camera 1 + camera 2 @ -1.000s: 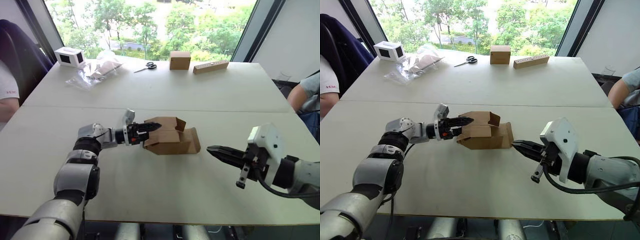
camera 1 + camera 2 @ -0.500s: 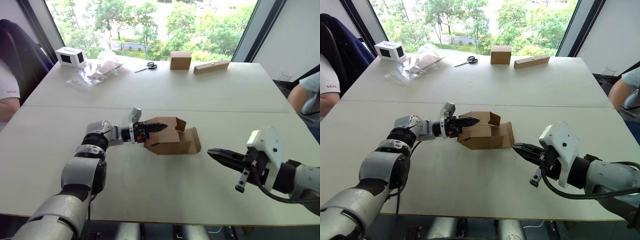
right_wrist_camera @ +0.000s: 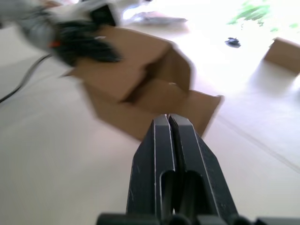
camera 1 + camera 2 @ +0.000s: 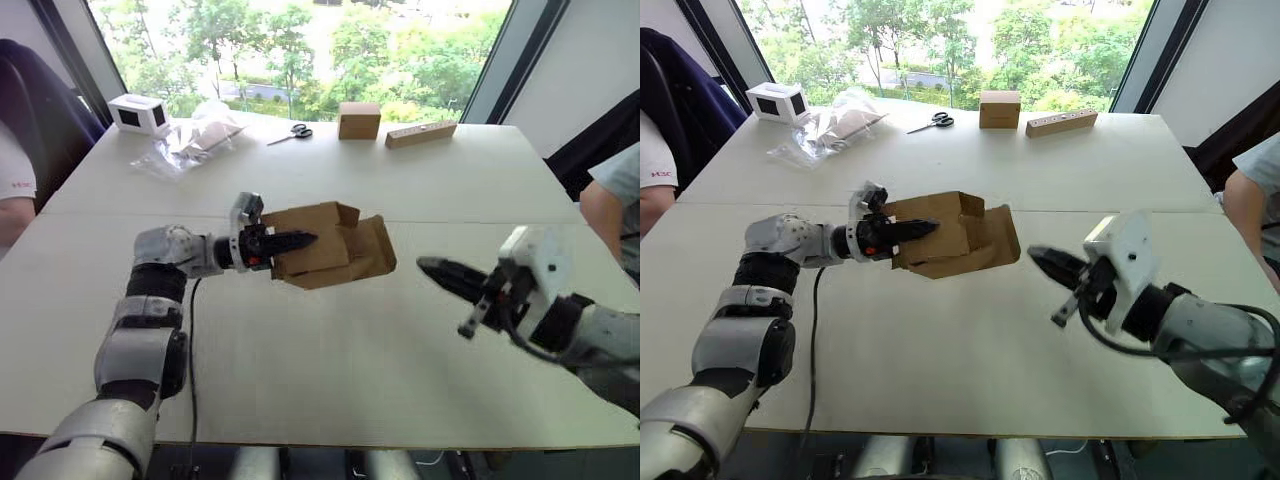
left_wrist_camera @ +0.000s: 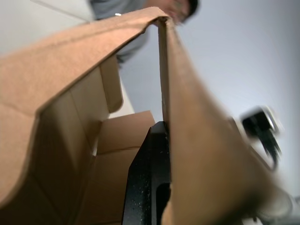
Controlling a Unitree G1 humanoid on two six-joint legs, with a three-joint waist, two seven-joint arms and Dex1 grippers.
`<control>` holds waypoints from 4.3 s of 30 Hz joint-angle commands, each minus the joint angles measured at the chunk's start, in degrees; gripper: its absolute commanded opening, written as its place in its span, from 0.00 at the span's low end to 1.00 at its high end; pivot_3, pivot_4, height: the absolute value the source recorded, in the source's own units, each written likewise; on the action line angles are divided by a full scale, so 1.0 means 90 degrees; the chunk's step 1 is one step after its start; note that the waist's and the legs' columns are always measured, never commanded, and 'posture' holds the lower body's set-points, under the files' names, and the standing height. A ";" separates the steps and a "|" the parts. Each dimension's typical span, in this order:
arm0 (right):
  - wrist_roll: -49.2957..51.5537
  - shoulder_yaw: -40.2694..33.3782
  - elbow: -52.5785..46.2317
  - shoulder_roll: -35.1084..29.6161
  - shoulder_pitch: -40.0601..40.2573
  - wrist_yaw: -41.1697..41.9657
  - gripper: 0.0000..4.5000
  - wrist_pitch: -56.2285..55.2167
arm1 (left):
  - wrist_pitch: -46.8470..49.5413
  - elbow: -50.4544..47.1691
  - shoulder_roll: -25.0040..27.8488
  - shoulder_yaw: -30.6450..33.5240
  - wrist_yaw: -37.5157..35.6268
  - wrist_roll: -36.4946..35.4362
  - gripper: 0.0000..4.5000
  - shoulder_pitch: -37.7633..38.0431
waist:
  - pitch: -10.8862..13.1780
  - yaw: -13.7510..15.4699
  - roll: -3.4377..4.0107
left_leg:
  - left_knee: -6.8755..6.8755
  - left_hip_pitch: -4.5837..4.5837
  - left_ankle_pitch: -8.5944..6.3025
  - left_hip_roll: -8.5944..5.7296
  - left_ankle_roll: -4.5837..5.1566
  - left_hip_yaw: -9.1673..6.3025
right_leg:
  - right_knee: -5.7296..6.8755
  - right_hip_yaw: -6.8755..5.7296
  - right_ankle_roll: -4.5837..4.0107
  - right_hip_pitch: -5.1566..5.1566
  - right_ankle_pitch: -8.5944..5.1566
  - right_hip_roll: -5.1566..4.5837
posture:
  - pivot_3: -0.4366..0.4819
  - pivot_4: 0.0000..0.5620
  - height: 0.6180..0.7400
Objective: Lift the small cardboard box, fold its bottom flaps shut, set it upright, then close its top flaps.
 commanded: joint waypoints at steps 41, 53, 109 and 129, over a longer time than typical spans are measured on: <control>-0.4648 0.1982 0.1288 0.2112 -0.1676 0.1737 0.00 -0.1655 | -0.0422 -0.2165 0.0459 -0.0121 0.0854 -0.1268 0.02 0.0840 | -0.0002 -0.0090 0.0004 | 0.0007 0.0003 0.0009 -0.0002 -0.0015 0.0000 | 0.0015 -0.0002 0.0002 -0.0004 0.0004 0.0009 | 0.48 0.27 1.00; -0.4198 0.2060 0.0872 0.2163 -0.1457 0.1990 0.00 -0.1023 | -0.0506 -0.2070 0.0491 -0.0213 0.0774 -0.1302 0.02 0.0775 | -0.0002 -0.0093 0.0004 | 0.0007 0.0005 0.0009 -0.0005 -0.0014 0.0000 | 0.0016 -0.0002 0.0001 -0.0004 0.0004 0.0013 | 0.48 0.27 1.00; -0.4373 0.2291 0.0273 0.2051 -0.0202 0.2089 0.00 -0.1062 | -0.0359 -0.2260 0.0206 -0.0033 0.1277 -0.1819 0.02 0.0700 | -0.0001 -0.0085 0.0002 | 0.0003 0.0016 0.0013 -0.0006 -0.0020 -0.0003 | 0.0010 -0.0001 -0.0020 0.0005 0.0006 0.0020 | 0.48 0.27 1.00; -0.2760 0.0139 0.0132 0.2270 -0.0516 0.1841 0.00 -0.0108 | -0.0232 -0.2316 0.0458 0.0052 0.1171 -0.1918 0.02 0.0695 | -0.0001 -0.0082 0.0002 | 0.0001 0.0007 0.0013 -0.0004 -0.0020 -0.0003 | 0.0001 -0.0004 -0.0014 0.0003 0.0009 0.0013 | 0.48 0.27 1.00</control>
